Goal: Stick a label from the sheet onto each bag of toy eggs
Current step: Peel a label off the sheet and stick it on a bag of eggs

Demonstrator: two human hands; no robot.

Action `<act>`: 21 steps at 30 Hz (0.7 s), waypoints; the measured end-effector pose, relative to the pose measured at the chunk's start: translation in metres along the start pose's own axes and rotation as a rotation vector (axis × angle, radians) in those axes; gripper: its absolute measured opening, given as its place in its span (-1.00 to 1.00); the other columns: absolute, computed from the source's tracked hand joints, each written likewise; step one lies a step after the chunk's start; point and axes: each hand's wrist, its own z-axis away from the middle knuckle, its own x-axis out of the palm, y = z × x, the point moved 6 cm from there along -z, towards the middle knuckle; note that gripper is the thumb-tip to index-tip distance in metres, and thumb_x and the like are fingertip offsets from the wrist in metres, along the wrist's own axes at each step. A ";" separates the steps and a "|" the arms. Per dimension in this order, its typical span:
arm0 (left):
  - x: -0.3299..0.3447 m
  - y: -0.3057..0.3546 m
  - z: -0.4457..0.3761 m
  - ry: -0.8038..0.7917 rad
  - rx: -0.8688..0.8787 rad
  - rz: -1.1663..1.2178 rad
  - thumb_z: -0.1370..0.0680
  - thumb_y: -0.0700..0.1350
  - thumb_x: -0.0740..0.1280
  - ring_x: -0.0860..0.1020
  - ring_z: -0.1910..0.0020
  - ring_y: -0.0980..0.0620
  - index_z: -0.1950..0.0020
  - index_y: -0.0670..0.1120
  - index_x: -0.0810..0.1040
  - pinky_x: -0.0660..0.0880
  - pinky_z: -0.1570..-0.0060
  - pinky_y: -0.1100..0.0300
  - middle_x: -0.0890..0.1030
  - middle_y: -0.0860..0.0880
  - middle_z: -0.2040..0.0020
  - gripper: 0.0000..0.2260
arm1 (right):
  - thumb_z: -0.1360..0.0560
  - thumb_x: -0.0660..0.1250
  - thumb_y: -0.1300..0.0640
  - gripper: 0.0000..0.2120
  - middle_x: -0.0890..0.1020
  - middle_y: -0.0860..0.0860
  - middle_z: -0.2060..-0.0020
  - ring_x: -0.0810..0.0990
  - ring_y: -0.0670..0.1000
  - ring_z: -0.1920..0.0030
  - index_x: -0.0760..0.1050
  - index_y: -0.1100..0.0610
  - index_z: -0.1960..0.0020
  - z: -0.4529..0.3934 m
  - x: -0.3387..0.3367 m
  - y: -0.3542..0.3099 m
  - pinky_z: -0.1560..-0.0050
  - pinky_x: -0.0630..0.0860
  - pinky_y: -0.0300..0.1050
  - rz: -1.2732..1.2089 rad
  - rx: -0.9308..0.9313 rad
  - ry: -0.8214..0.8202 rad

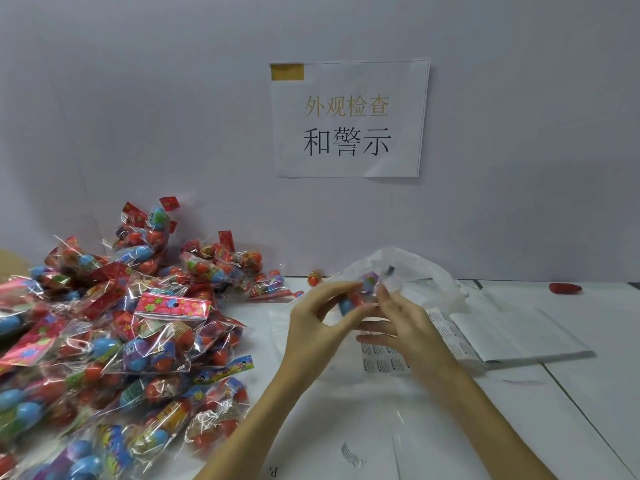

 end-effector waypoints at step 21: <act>-0.036 -0.028 -0.008 0.346 -0.401 0.334 -0.56 -0.14 0.50 0.76 0.03 -0.08 -0.21 -0.07 0.61 0.66 0.17 0.23 0.77 -0.09 0.02 -0.76 | -0.65 0.24 0.00 -0.59 0.73 0.24 -0.11 0.73 0.22 -0.15 0.60 0.32 -0.25 0.003 0.013 0.015 -0.01 0.71 0.02 -0.119 0.184 -0.219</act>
